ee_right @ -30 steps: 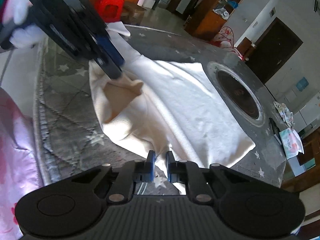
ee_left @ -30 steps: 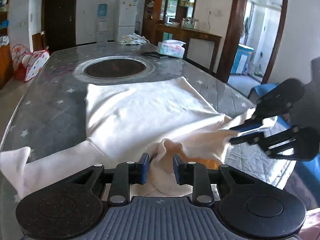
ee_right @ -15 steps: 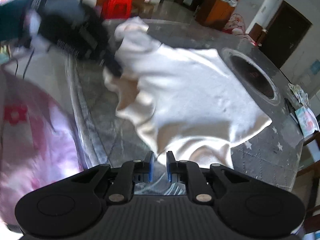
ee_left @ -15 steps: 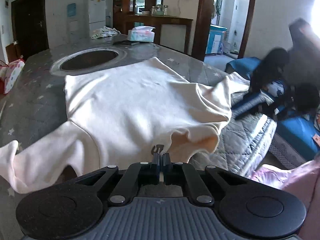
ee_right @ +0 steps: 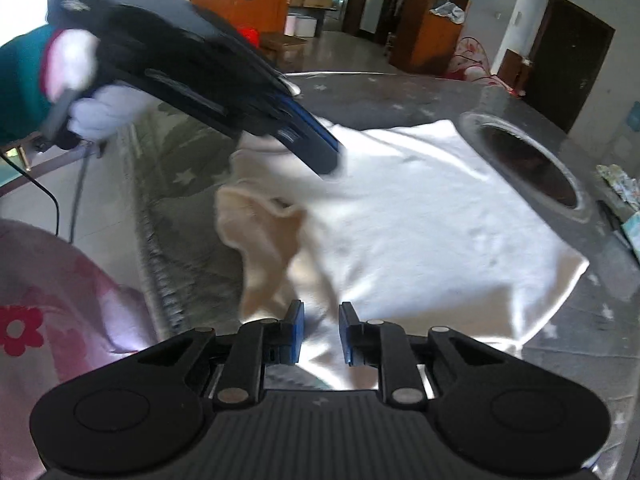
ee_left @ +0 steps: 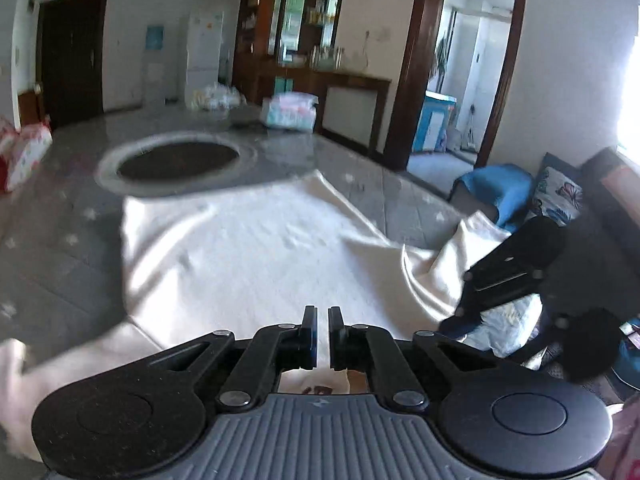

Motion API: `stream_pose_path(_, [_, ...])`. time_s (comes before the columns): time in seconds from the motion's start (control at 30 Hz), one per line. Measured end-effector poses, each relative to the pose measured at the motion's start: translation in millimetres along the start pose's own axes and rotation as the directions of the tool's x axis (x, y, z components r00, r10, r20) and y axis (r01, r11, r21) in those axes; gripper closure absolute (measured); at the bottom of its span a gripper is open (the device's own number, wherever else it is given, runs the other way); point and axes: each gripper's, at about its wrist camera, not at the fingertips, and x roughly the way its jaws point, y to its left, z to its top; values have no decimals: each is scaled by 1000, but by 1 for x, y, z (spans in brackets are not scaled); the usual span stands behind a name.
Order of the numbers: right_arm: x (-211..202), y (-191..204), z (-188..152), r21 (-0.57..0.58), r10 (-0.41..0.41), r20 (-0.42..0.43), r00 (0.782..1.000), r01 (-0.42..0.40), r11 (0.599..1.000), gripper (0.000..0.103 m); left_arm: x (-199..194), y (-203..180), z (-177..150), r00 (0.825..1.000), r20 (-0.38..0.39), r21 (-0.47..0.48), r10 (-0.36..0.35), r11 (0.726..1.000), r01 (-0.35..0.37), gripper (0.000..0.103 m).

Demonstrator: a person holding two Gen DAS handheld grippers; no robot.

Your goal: Fold clothes

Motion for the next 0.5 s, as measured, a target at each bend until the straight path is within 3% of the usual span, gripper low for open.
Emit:
stream_pose_path(0.13, [-13,0,-9,53,12,19,1000,-13,998,77,27,-6,-13,996,-84,16,-15,1000,17,97])
stream_pose_path(0.23, [-30,-7,-18,116,-1,33,999,-3,993,77,27,-8,-19,996,-85,27,-24,999,26,94])
stream_pose_path(0.33, [-51,-22,-30,208,-65,57,996,52,977,76,24,-11,-15,996,-83,44,-19,999,23,93])
stream_pose_path(0.4, [-65,-41,-41,296,-154,52,987,132,946,76,22,-17,-9,997,-69,63,-25,998,29,91])
stream_pose_path(0.5, [-81,-72,-63,443,-294,5,956,261,858,76,23,-32,-2,997,-45,95,-64,993,68,88])
